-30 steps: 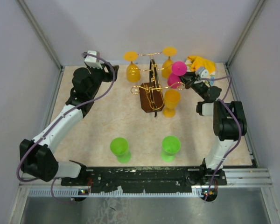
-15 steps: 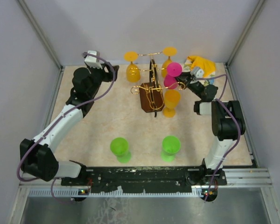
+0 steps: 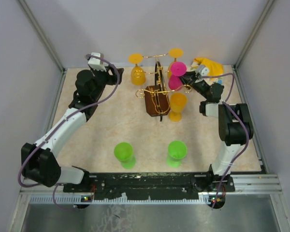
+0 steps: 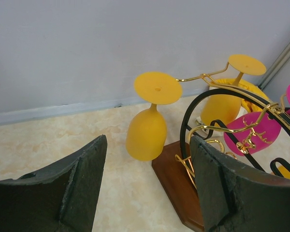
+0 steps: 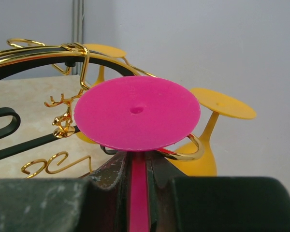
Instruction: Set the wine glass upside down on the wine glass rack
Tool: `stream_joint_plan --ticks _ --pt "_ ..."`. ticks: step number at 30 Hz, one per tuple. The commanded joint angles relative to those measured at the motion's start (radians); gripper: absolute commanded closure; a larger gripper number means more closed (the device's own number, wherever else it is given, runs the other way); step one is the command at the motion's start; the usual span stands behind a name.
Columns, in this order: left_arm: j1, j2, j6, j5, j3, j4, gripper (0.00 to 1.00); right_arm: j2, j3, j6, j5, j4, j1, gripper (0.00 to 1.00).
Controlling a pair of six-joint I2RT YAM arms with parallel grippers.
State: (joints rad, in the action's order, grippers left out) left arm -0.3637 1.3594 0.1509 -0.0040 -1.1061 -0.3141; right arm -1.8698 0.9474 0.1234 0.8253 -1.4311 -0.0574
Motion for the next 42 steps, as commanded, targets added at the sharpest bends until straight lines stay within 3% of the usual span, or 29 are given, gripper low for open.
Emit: stream_joint_plan --ticks 1,8,19,27,35,42 --pt "0.006 0.001 0.008 0.016 0.009 -0.017 0.25 0.01 0.054 0.001 -0.048 0.005 -0.01 1.0" --pt "0.006 0.0 0.006 0.016 0.008 -0.017 0.25 0.014 0.075 0.004 -0.123 0.084 -0.01 1.0" --pt "0.006 0.003 0.008 0.019 0.008 -0.013 0.25 0.063 -0.013 -0.027 -0.261 0.055 -0.01 1.0" --pt "0.008 0.001 0.017 0.023 0.011 -0.011 0.25 0.097 -0.109 -0.033 -0.227 -0.066 -0.01 1.0" --pt "0.008 -0.001 0.021 0.024 0.012 -0.011 0.25 0.129 -0.146 -0.048 -0.248 -0.077 -0.01 1.0" --pt "0.008 -0.001 0.028 0.027 0.016 -0.011 0.25 0.122 -0.162 -0.032 -0.16 -0.112 -0.012 1.0"
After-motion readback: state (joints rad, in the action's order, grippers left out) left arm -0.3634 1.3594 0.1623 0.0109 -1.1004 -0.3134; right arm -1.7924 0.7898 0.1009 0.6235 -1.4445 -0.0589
